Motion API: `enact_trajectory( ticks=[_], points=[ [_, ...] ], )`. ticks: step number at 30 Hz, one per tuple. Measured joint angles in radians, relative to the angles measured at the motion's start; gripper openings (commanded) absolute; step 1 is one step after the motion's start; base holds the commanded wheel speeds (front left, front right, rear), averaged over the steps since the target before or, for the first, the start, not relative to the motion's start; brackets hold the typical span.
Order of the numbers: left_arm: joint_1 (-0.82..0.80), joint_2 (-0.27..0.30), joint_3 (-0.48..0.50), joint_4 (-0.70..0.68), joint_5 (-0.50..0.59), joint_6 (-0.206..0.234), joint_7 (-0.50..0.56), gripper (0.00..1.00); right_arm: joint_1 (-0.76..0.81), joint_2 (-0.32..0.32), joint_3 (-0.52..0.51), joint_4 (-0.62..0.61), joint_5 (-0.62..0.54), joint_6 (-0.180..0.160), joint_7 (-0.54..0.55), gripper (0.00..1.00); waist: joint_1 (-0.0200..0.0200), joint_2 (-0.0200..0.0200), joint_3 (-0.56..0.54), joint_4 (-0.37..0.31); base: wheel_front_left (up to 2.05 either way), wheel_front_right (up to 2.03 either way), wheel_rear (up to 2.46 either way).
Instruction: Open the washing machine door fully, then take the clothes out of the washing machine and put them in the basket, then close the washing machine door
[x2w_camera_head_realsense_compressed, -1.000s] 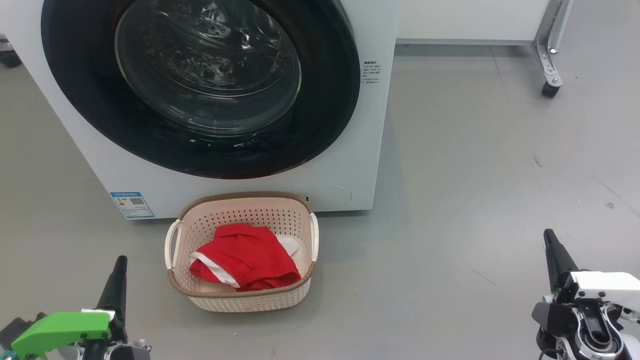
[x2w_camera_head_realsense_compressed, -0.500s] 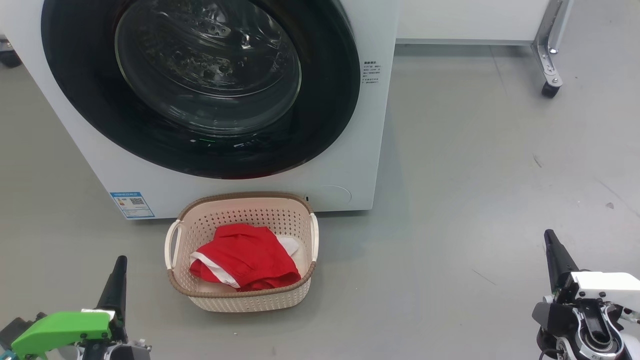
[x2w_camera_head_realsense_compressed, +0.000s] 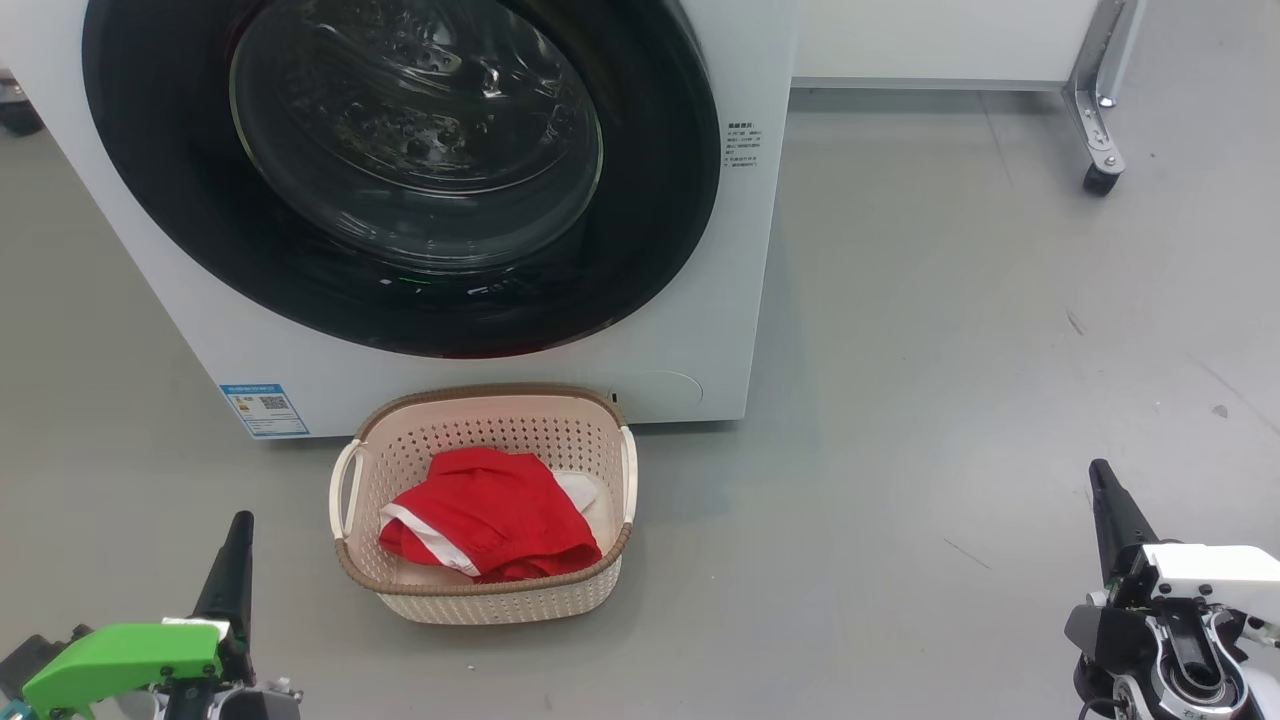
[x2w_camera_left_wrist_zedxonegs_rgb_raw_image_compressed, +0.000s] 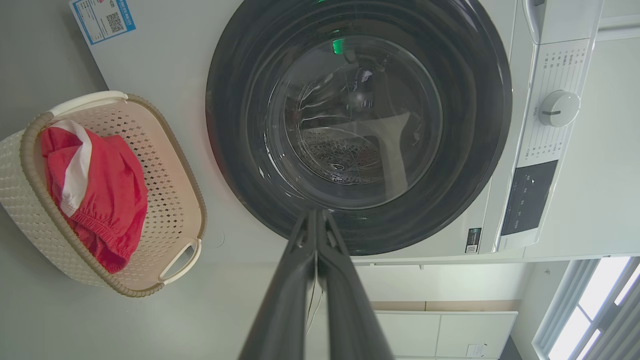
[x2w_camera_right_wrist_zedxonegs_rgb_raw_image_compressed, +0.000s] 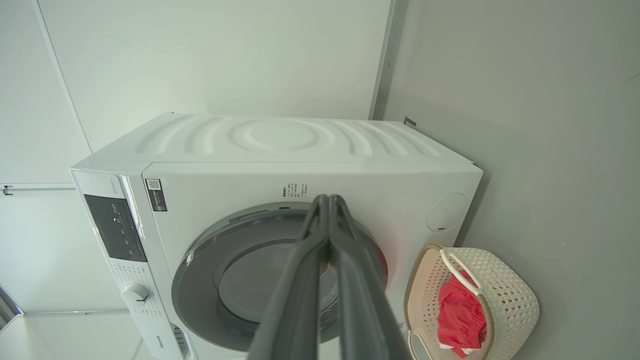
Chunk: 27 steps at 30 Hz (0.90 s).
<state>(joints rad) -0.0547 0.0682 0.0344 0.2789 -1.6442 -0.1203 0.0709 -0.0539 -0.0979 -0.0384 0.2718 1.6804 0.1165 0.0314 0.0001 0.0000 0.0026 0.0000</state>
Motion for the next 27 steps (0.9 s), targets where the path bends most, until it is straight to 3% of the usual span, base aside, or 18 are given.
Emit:
enact_trajectory(
  ticks=[27],
  points=[
    [-0.002,-0.001,0.001,0.002,0.0,0.0,0.007,0.0,0.0,0.0,-0.004,0.005,0.0,0.005,0.003,0.0,-0.0001,0.0,0.0,0.0,0.0,0.0,0.0]
  ],
)
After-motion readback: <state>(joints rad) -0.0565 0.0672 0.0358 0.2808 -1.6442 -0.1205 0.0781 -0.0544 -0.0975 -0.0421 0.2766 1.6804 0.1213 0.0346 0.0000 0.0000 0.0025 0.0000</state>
